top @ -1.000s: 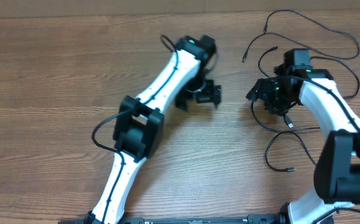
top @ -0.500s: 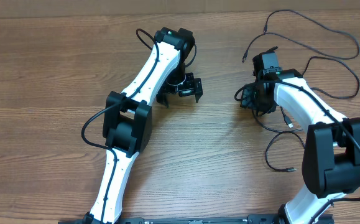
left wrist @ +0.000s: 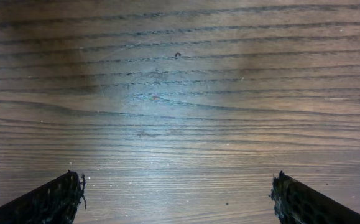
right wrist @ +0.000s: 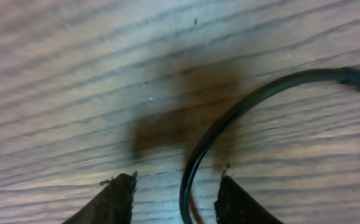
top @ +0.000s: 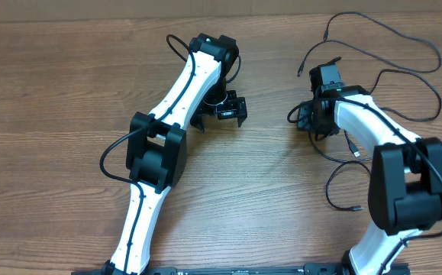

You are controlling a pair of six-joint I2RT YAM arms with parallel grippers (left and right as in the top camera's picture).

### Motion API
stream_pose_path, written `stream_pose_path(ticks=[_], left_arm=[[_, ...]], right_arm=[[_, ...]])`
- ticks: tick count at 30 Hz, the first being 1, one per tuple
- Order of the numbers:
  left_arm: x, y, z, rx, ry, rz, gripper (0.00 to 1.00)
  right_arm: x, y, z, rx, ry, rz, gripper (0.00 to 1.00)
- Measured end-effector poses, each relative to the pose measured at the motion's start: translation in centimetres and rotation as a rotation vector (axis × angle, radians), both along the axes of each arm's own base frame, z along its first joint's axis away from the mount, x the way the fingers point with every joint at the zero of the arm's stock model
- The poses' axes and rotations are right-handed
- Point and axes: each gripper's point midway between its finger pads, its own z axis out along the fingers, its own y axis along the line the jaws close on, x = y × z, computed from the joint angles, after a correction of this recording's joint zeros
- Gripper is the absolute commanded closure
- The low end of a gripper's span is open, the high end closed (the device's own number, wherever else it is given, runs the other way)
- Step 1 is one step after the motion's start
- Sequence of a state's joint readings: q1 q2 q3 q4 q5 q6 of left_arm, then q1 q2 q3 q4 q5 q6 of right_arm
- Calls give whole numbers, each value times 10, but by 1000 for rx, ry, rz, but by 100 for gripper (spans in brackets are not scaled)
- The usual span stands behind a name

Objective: Untangle cables

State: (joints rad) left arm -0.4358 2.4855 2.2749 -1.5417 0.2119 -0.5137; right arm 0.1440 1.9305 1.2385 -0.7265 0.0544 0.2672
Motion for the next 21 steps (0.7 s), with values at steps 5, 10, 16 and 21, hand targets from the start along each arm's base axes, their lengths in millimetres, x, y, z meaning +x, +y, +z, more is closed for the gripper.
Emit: stream_pose_path(ticks=[5, 10, 16, 21], left_arm=[[0, 0, 0, 0, 0, 0, 0], [0, 0, 0, 1, 0, 0, 0], [2, -1, 0, -3, -9, 0, 1], [3, -1, -1, -6, -13, 0, 0]], right_arm=[[-1, -1, -8, -10, 20, 9, 84], [-6, 0, -8, -2, 40, 10, 96], [-25, 2, -9, 9, 123, 14, 96], [-44, -1, -8, 3, 197, 13, 96]])
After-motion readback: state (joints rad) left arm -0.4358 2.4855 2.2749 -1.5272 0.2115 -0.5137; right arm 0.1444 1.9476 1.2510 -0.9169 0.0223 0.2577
